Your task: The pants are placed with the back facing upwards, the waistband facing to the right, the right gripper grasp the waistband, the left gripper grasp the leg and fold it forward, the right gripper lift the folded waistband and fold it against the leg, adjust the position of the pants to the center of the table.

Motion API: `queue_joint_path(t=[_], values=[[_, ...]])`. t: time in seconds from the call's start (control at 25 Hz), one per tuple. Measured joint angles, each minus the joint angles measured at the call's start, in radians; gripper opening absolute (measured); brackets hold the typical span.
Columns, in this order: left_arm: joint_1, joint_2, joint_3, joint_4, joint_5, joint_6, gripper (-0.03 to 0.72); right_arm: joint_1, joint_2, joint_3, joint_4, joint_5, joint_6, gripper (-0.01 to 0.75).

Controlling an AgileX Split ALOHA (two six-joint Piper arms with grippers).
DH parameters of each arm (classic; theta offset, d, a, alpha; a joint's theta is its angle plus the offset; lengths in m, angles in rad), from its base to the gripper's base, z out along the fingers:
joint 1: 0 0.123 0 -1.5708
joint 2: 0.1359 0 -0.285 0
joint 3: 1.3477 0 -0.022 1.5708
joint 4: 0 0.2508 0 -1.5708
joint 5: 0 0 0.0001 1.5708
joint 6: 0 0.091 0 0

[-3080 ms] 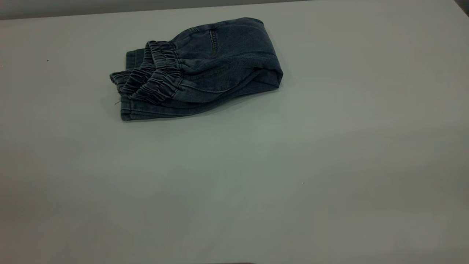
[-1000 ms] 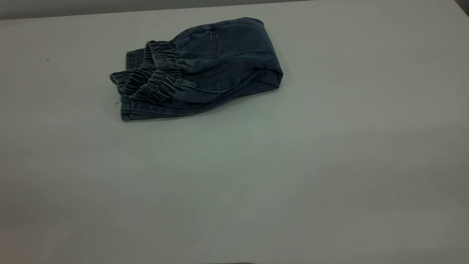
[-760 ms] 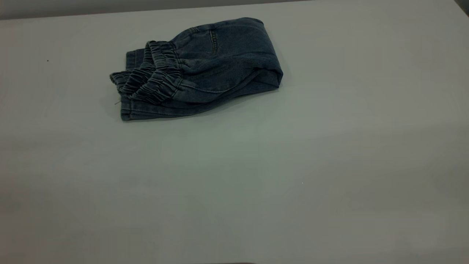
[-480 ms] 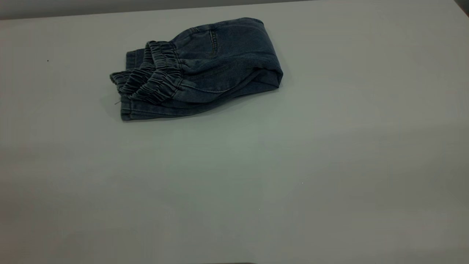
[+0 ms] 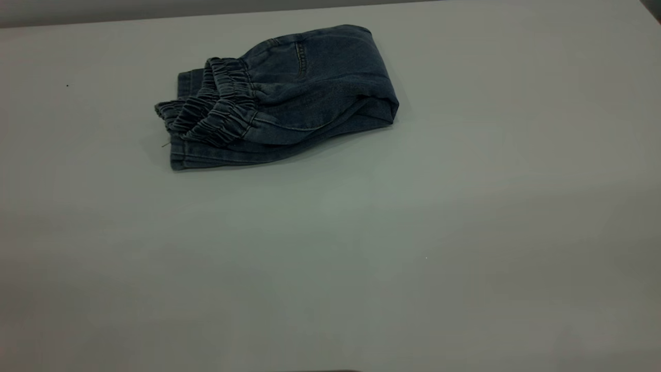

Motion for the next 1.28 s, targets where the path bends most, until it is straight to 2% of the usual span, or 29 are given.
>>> queue_joint_path(t=[0.52, 0.84, 1.28], values=[[0.0, 0.0, 0.0, 0.0, 0.001, 0.0, 0.379, -0.001, 0.0, 0.0, -0.001, 0.0, 0.004, 0.575], [0.0, 0.0, 0.0, 0.0, 0.001, 0.0, 0.379, -0.001, 0.0, 0.0, -0.122, -0.006, 0.148, 0.575], [0.0, 0.0, 0.0, 0.0, 0.001, 0.0, 0.379, -0.001, 0.0, 0.0, -0.126, -0.009, 0.16, 0.575]])
